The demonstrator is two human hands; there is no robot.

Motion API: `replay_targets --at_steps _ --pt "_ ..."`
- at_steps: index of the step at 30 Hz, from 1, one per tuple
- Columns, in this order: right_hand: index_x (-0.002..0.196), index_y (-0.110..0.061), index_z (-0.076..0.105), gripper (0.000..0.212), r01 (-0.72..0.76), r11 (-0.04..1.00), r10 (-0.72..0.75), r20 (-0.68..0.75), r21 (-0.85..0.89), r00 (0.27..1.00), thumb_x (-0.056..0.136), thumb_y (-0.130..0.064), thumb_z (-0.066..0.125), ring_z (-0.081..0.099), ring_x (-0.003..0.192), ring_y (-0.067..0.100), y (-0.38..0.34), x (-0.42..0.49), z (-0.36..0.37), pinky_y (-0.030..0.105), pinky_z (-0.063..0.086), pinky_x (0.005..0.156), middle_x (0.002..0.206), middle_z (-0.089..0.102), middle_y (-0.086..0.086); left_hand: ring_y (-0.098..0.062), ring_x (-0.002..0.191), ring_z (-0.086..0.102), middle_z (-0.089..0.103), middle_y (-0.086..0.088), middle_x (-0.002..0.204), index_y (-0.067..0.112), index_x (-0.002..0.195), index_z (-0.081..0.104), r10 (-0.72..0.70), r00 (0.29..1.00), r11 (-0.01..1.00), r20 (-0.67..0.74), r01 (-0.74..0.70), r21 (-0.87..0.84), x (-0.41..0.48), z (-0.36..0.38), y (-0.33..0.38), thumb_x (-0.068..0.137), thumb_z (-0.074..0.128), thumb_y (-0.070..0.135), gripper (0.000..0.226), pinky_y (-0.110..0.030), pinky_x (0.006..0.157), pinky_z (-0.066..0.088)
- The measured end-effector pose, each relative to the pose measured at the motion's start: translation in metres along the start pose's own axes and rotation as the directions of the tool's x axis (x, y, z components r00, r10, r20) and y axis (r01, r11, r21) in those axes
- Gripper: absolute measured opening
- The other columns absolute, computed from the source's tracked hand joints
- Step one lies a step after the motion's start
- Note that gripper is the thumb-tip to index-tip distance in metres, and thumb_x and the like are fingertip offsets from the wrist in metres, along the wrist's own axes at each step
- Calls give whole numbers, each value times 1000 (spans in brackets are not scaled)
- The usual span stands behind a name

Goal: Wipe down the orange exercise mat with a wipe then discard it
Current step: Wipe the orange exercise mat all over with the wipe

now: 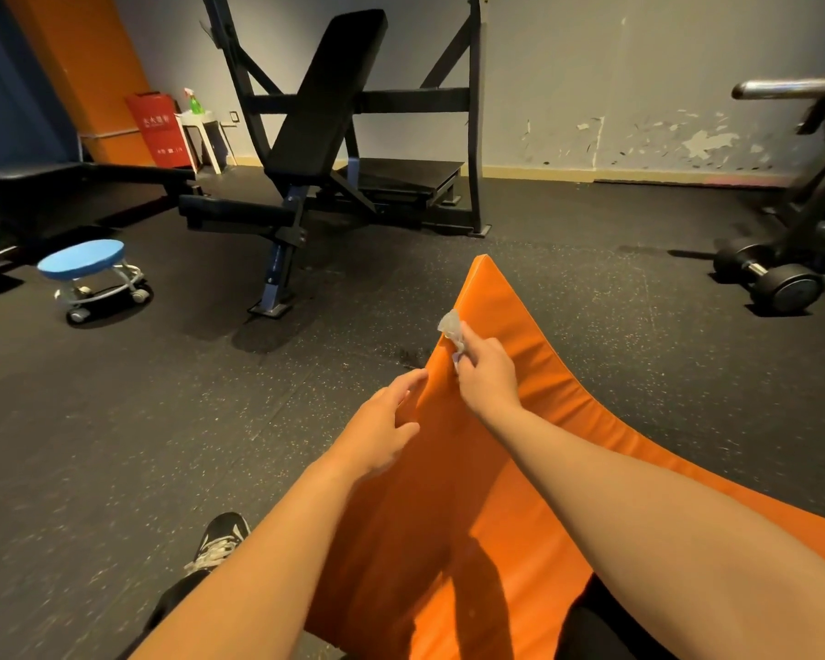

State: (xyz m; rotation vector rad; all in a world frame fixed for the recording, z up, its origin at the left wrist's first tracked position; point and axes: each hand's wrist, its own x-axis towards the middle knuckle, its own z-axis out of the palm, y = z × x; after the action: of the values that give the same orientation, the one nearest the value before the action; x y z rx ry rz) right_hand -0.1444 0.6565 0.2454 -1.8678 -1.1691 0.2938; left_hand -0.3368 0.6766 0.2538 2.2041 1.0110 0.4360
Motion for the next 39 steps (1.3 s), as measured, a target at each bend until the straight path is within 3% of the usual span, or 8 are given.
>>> replay_targets --at_steps 5,9,13,19,26,29,34,39 --pt "152 -32 45 52 226 973 -217 154 -43 964 103 -16 49 56 102 25 -9 -32 19 33 43 88 103 48 1 -17 130 52 53 6 145 38 148 40 -10 986 999 -168 5 -34 2 2 5 95 60 5 66 -27 103 41" --pt "151 -34 46 51 134 991 -135 89 10 987 104 -13 47 56 105 23 -19 -31 26 31 43 95 105 46 -2 -16 130 52 53 8 146 37 148 41 -20 977 1000 -211 15 -25 4 5 9 95 58 4 65 -24 101 39" --pt "149 -35 48 46 -60 997 62 -50 56 997 106 -17 46 54 105 22 -15 -15 19 34 45 98 109 42 -3 -19 125 56 55 11 142 54 143 34 -65 981 998 -185 68 9 4 9 11 99 56 14 64 -44 104 48" --pt "151 -27 47 47 153 988 -155 136 27 978 105 -17 49 57 109 24 -22 -38 39 33 44 96 114 53 4 -24 119 59 60 2 136 41 140 42 -85 966 996 -244 82 -22 5 5 9 96 58 13 54 -40 96 49" --pt "150 -29 48 51 -48 993 55 -70 105 996 103 -11 49 58 110 25 -15 -5 14 31 42 98 111 51 2 -10 102 58 56 15 115 50 133 42 -82 984 993 -160 67 -97 -1 2 8 97 63 20 52 -35 92 55" --pt "142 -27 50 46 -2 995 9 -65 103 998 100 -9 53 58 113 24 -18 -20 15 34 45 97 125 58 4 -9 103 61 58 11 122 47 138 41 -85 990 993 -116 74 -96 -1 -2 9 93 64 15 60 -35 90 58" --pt "129 -24 62 35 189 981 -192 73 53 979 98 -8 58 60 105 22 -18 -39 22 28 46 89 112 60 2 -13 104 63 63 9 113 47 134 47 -105 970 991 -217 85 -100 -1 -4 9 91 64 17 55 -40 91 56" --pt "137 -24 63 39 44 997 -40 -62 59 997 101 -9 55 58 102 23 -14 -6 3 17 34 81 103 51 -1 -10 97 62 59 13 116 50 131 43 -71 985 997 -157 66 -39 -2 -2 11 94 61 15 54 -35 83 60"
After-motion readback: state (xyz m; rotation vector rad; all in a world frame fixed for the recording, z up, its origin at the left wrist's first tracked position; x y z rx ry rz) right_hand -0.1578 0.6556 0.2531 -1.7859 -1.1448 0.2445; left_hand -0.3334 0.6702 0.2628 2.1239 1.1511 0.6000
